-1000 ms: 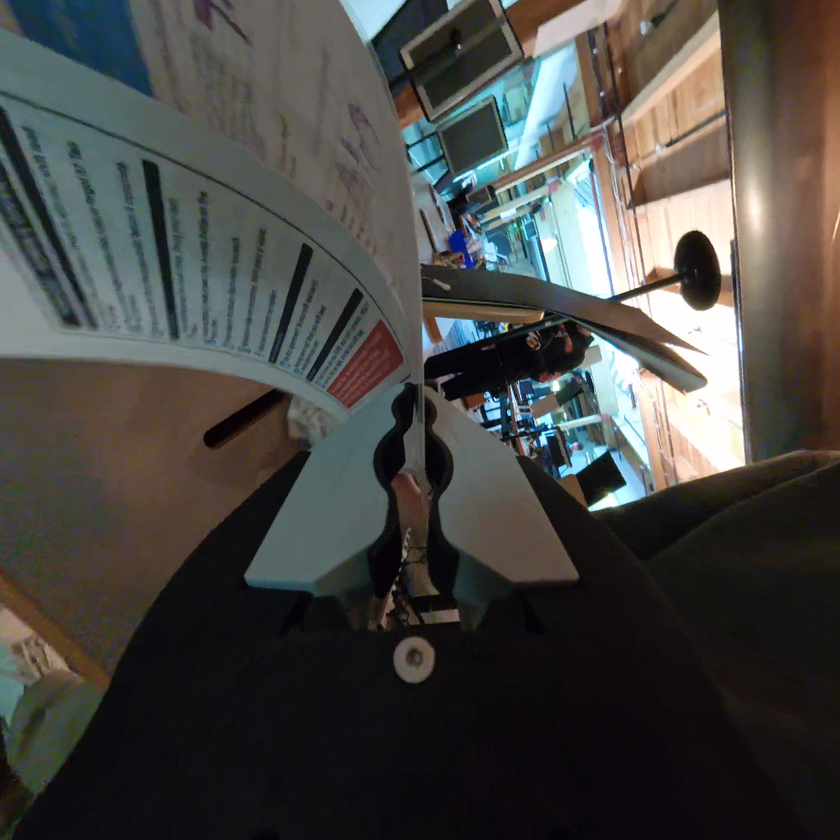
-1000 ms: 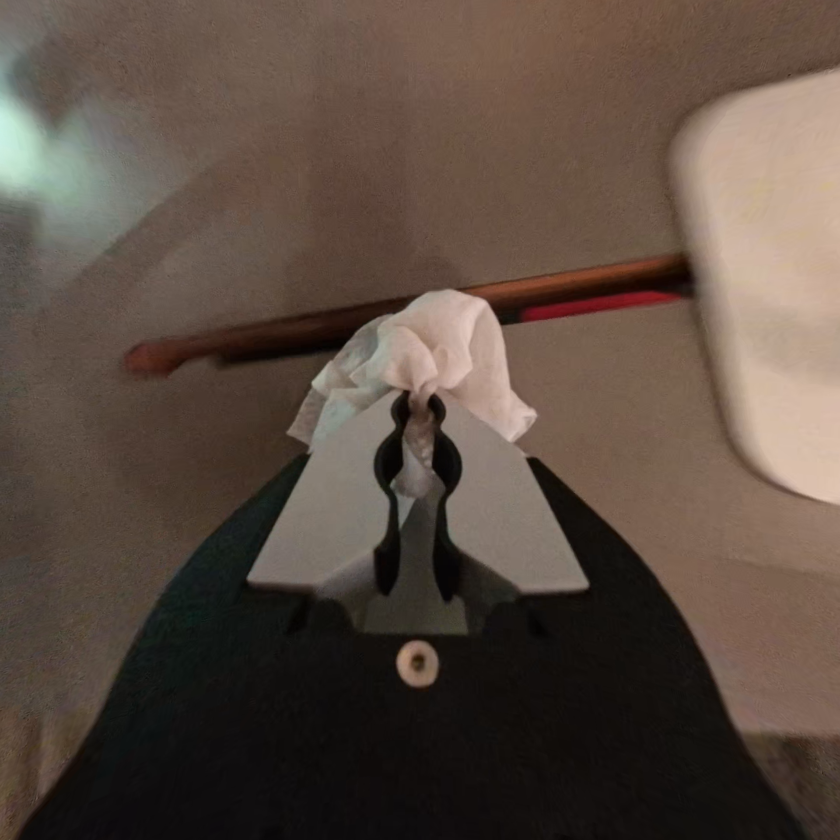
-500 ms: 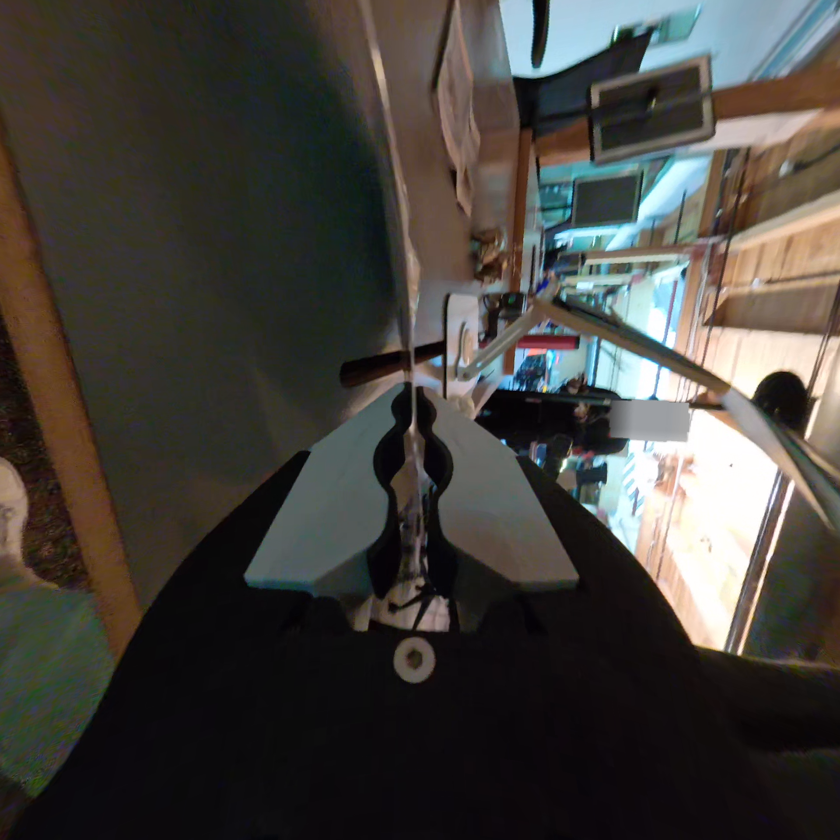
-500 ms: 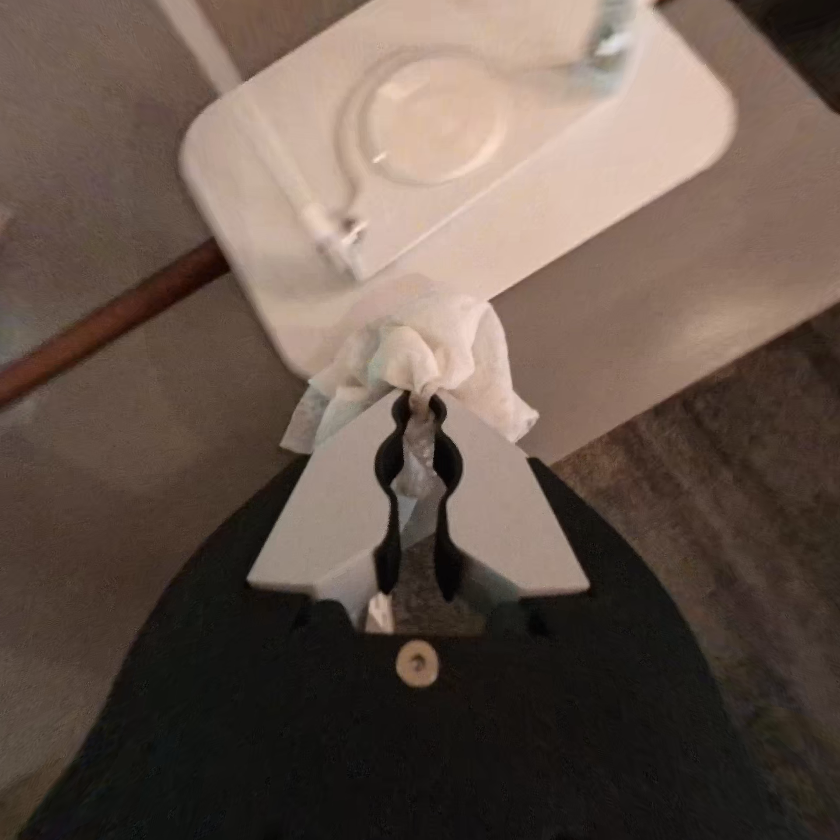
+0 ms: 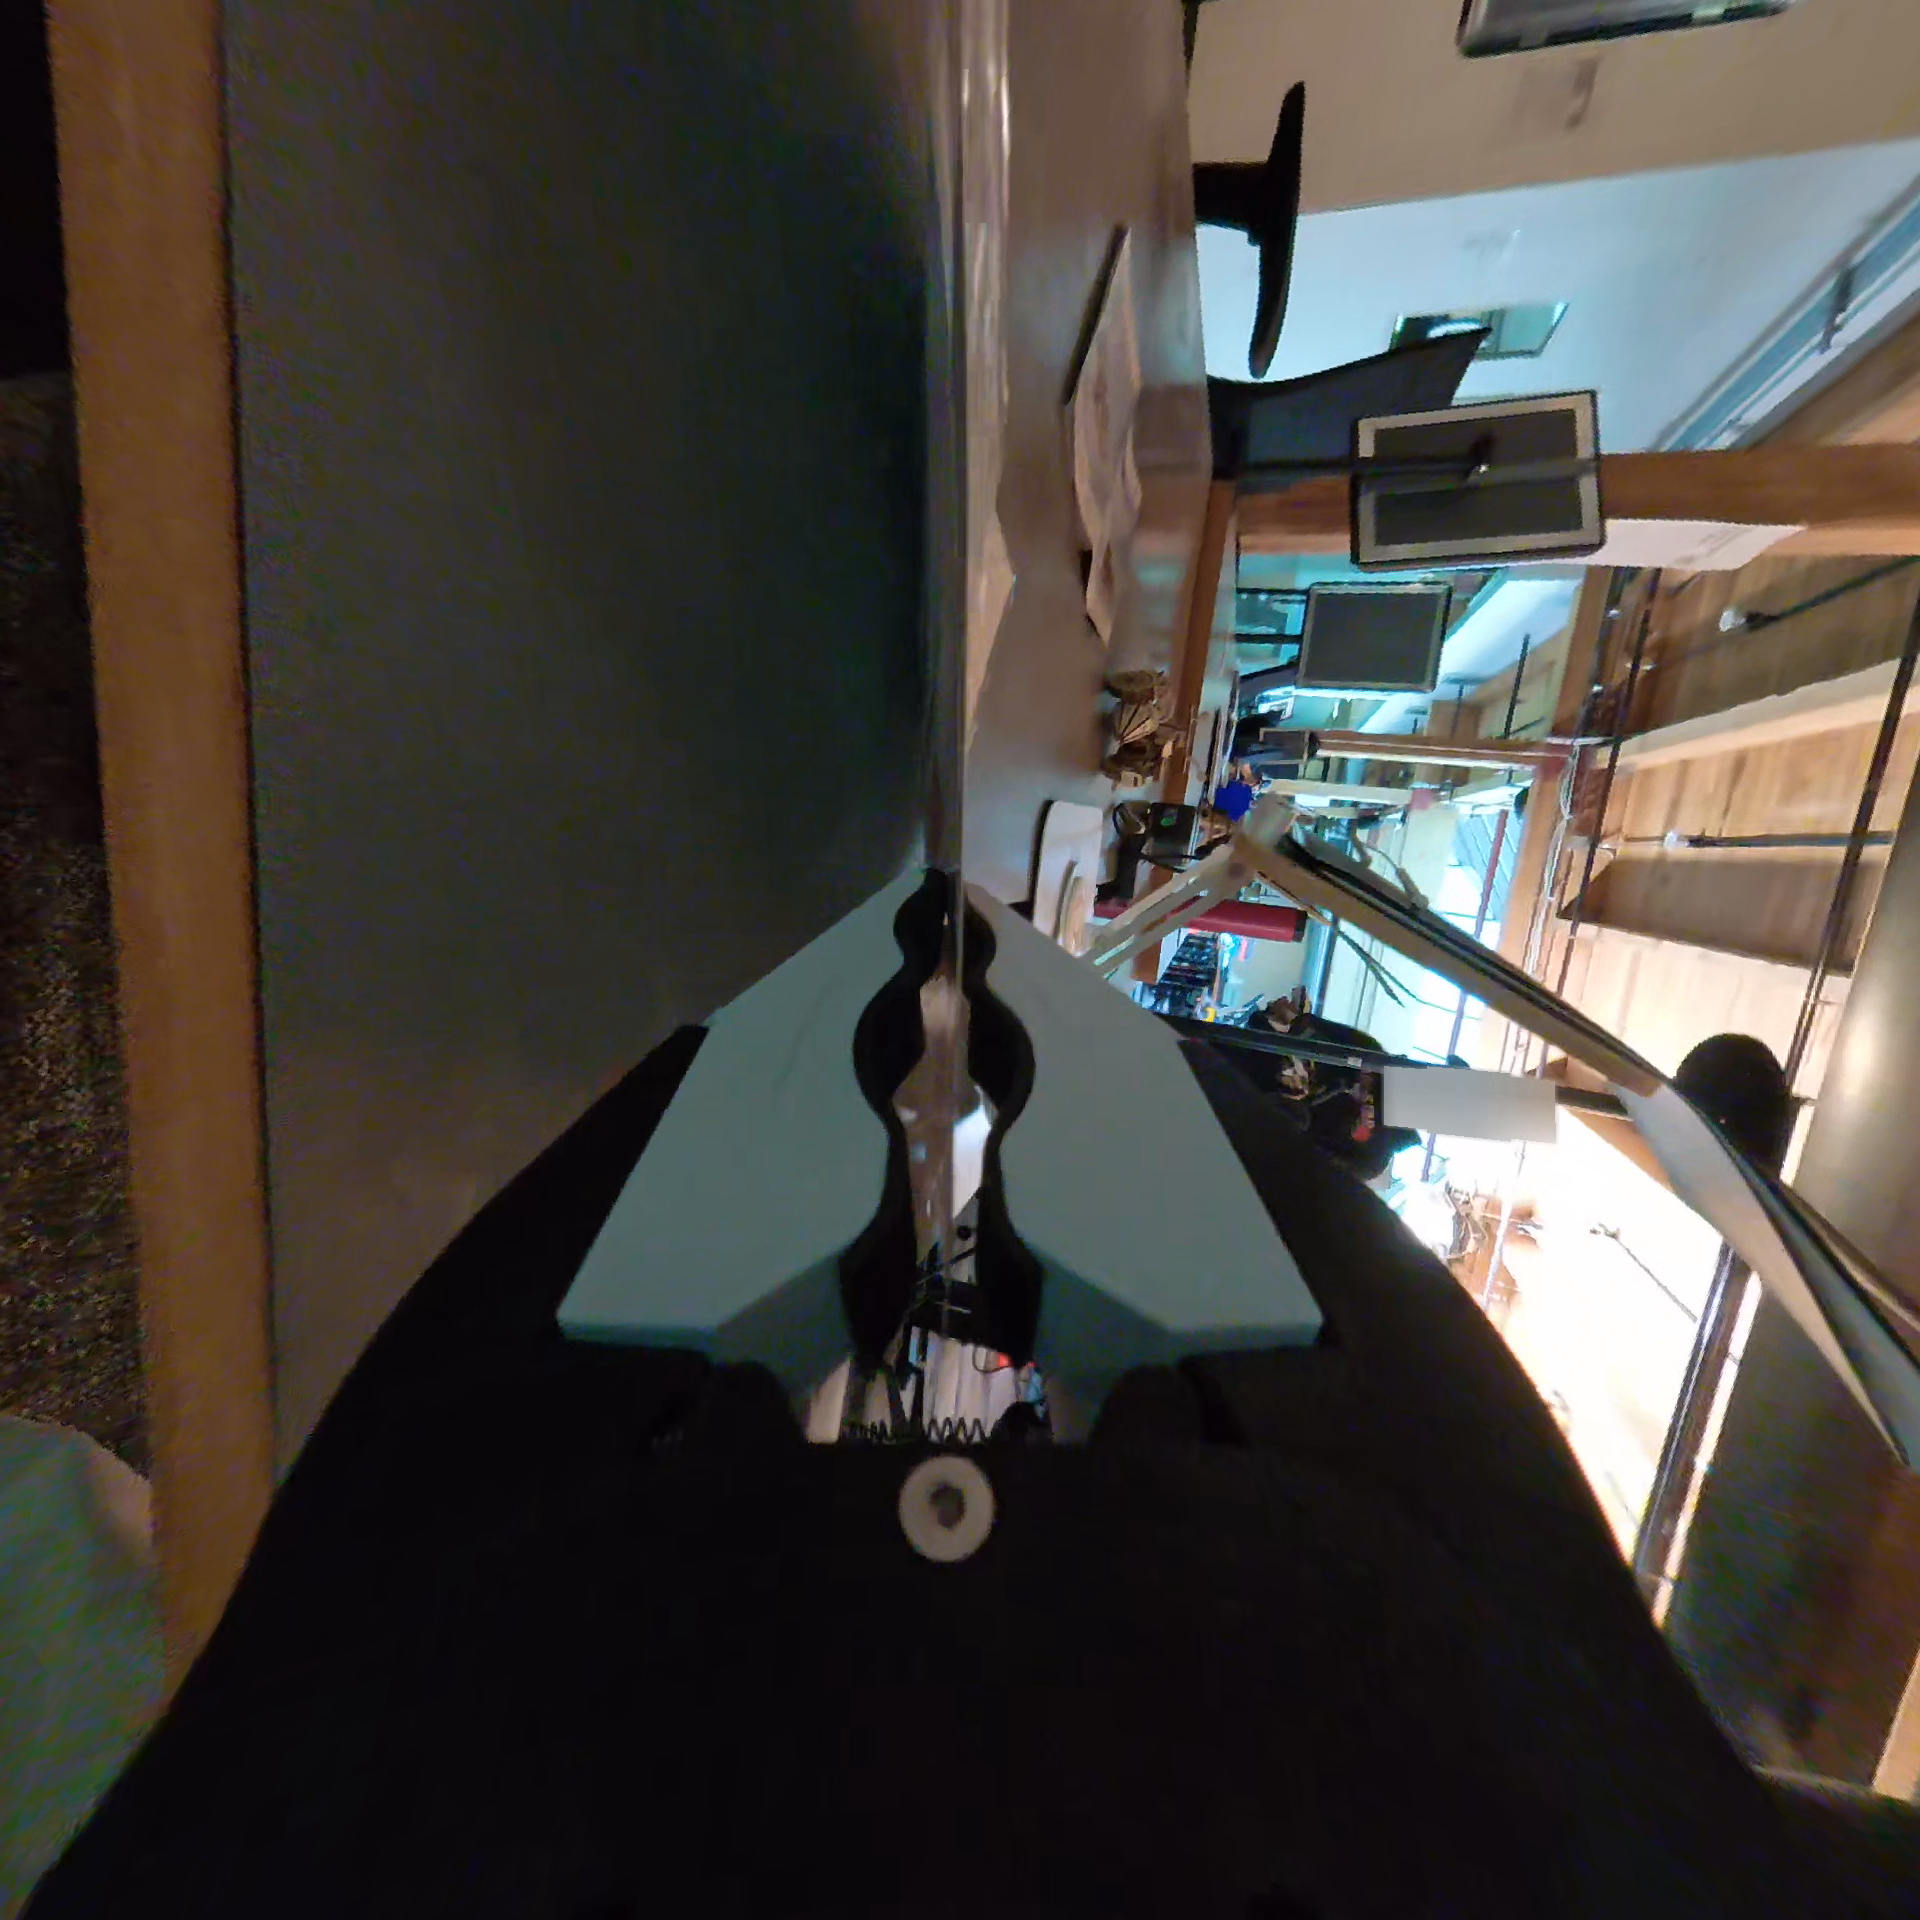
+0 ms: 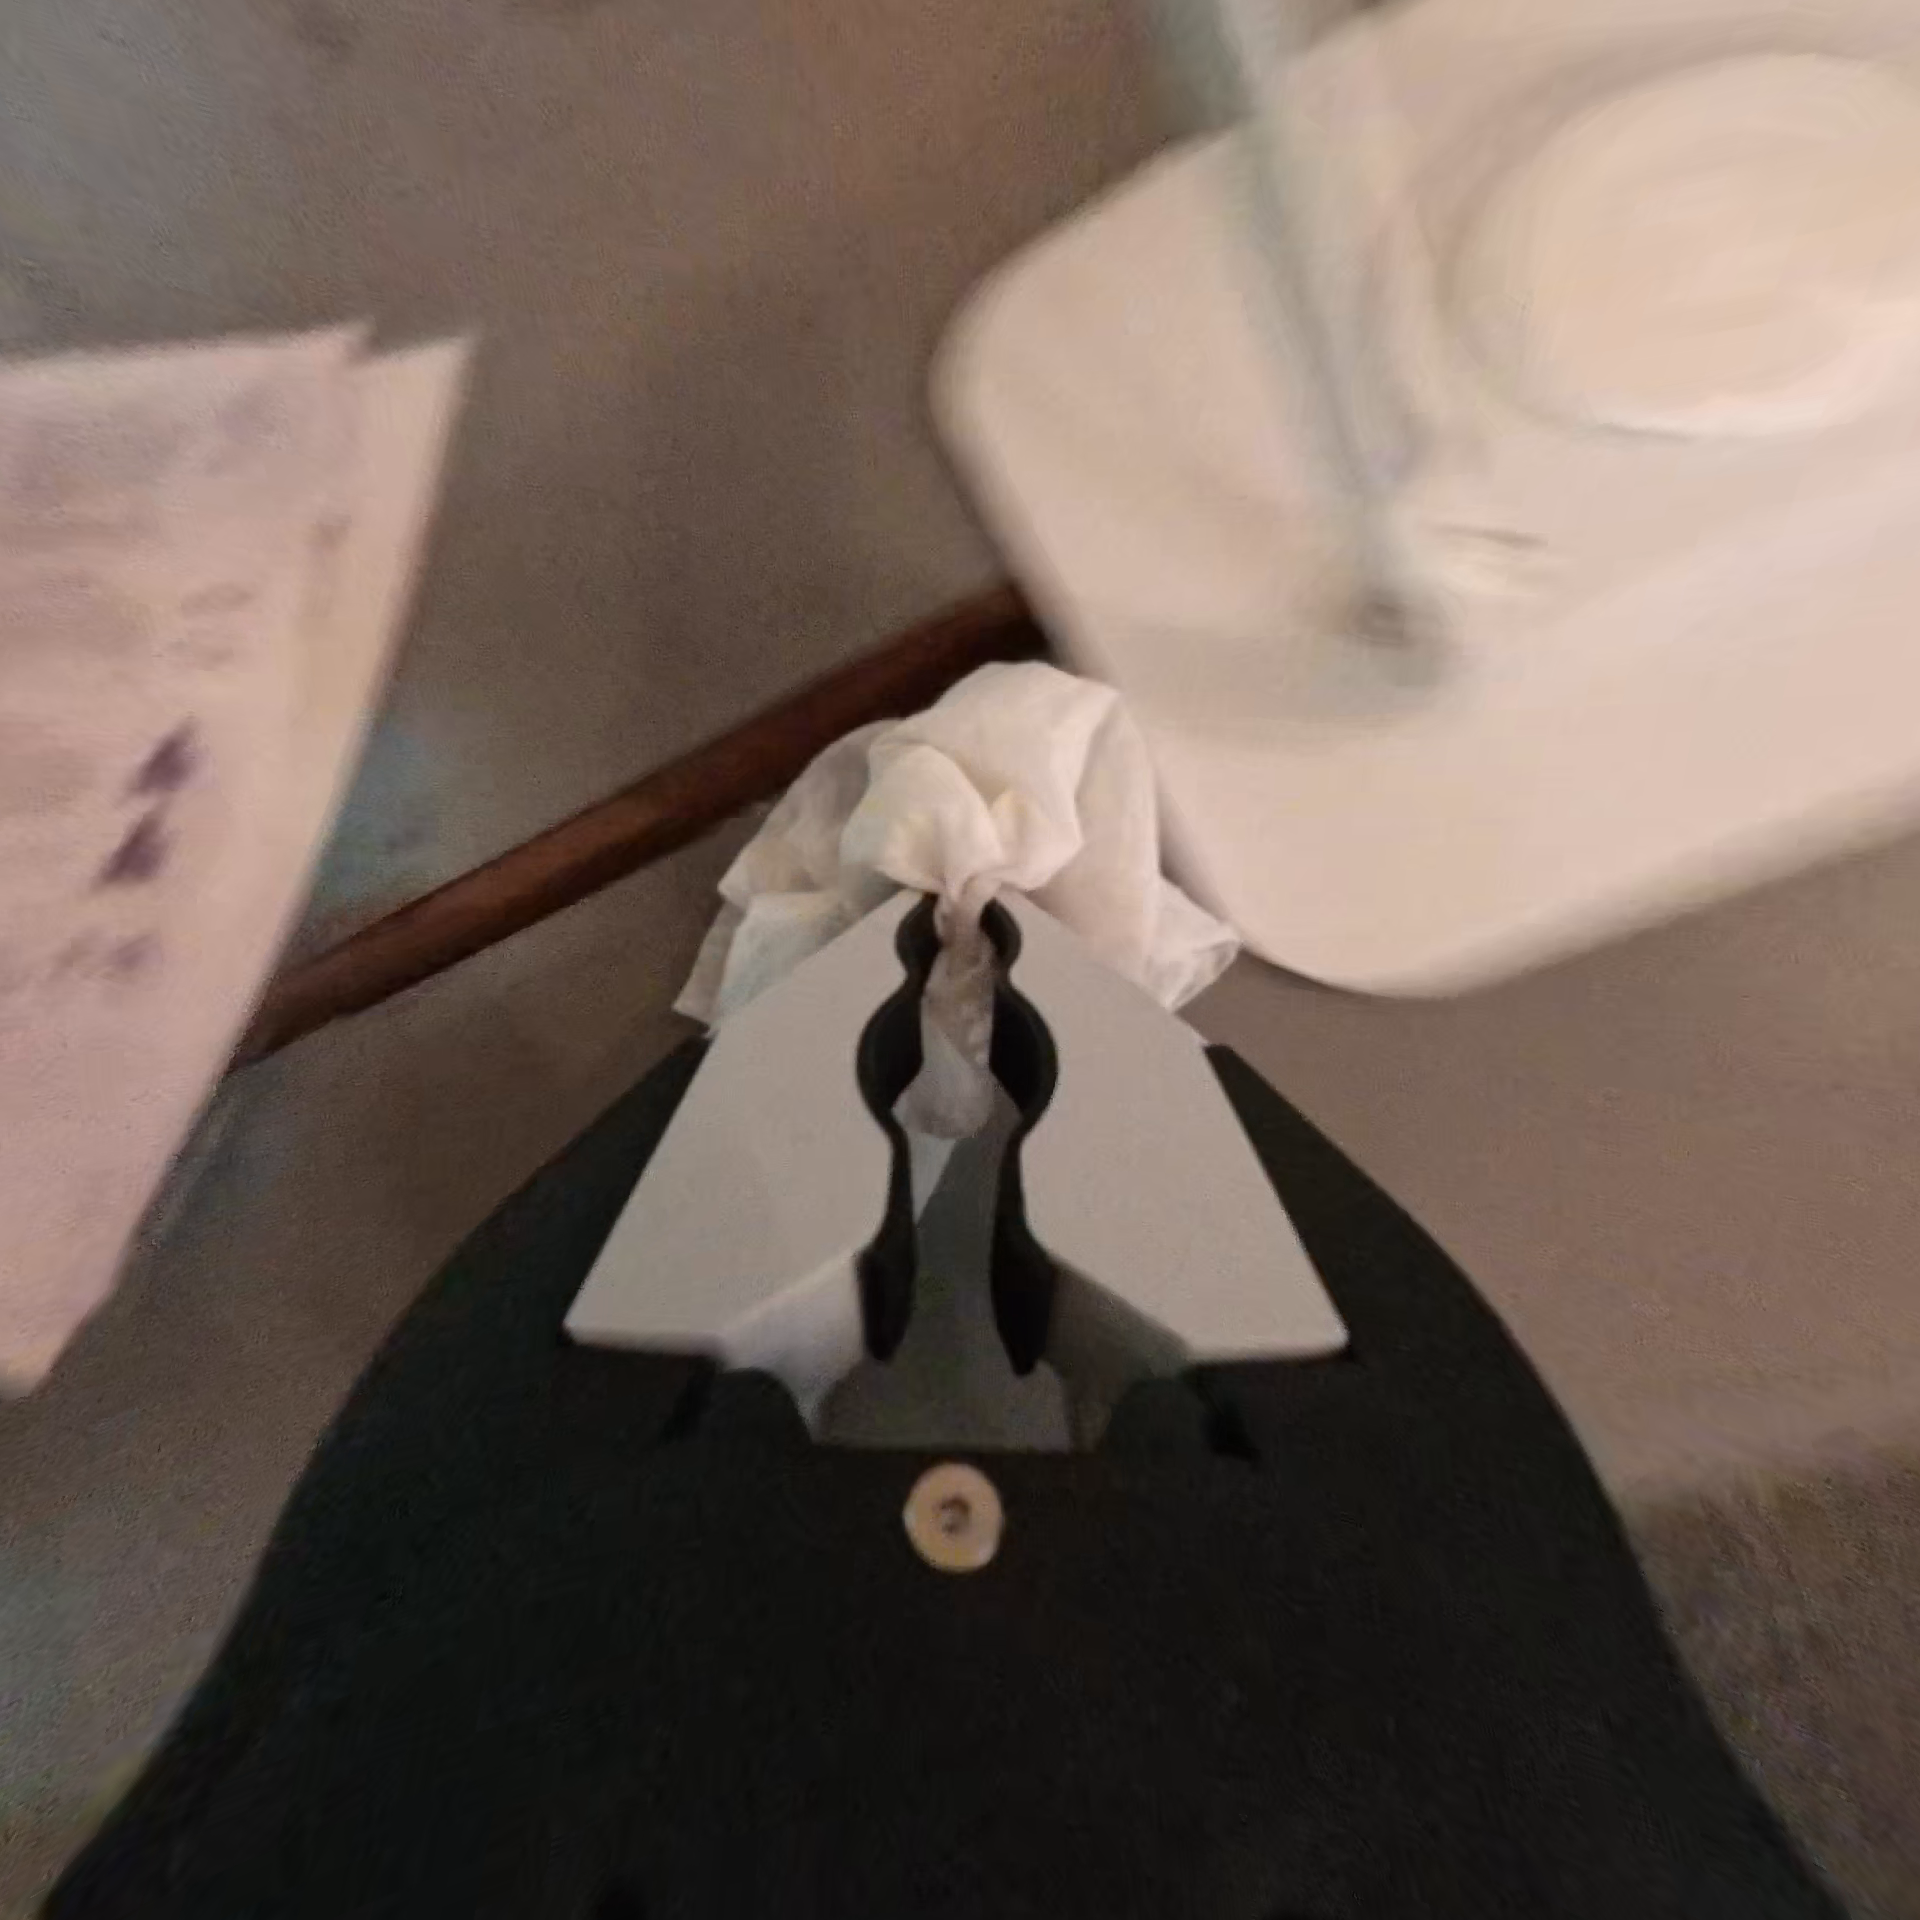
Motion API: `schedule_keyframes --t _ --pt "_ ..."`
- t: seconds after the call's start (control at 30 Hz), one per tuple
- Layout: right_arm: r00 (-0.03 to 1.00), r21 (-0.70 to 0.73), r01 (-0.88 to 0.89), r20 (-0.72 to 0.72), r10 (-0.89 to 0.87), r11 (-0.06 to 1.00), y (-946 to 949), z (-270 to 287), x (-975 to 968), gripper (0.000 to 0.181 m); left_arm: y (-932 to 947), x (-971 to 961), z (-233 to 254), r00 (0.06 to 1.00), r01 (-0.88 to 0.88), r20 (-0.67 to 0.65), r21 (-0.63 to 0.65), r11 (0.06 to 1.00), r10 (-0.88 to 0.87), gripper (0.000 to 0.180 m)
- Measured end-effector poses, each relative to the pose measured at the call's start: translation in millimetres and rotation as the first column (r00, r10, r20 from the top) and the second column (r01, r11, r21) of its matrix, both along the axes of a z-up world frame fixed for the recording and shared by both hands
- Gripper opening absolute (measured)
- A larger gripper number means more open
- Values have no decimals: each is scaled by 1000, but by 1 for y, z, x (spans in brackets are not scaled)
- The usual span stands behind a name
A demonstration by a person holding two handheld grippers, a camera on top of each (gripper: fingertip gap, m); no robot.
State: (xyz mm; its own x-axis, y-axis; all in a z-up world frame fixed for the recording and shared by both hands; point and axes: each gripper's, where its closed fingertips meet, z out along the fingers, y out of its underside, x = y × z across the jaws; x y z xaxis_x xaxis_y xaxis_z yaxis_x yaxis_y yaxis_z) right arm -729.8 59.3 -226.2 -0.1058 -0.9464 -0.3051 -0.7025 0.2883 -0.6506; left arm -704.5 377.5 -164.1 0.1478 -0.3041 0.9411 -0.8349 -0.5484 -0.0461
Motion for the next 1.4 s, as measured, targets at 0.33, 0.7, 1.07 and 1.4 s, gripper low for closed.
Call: schedule_keyframes --t 0.33,0.7,1.07,1.4 --pt "947 -81 -317 -83 311 945 70 -2 -38 5 -3 18 5 996 -84 -19 -60 995 83 0" --pt "980 -157 -190 -82 179 969 36 -3 -28 5 -10 6 -5 1000 15 -17 21 1000 -15 0" --pt "996 -172 37 -73 -50 984 -34 0 -27 5 -2 10 6 1000 -9 -18 -13 1000 9 0" --pt "735 -91 -677 -33 677 730 260 1 -120 5 -9 27 18 998 -26 -65 -71 997 22 0"
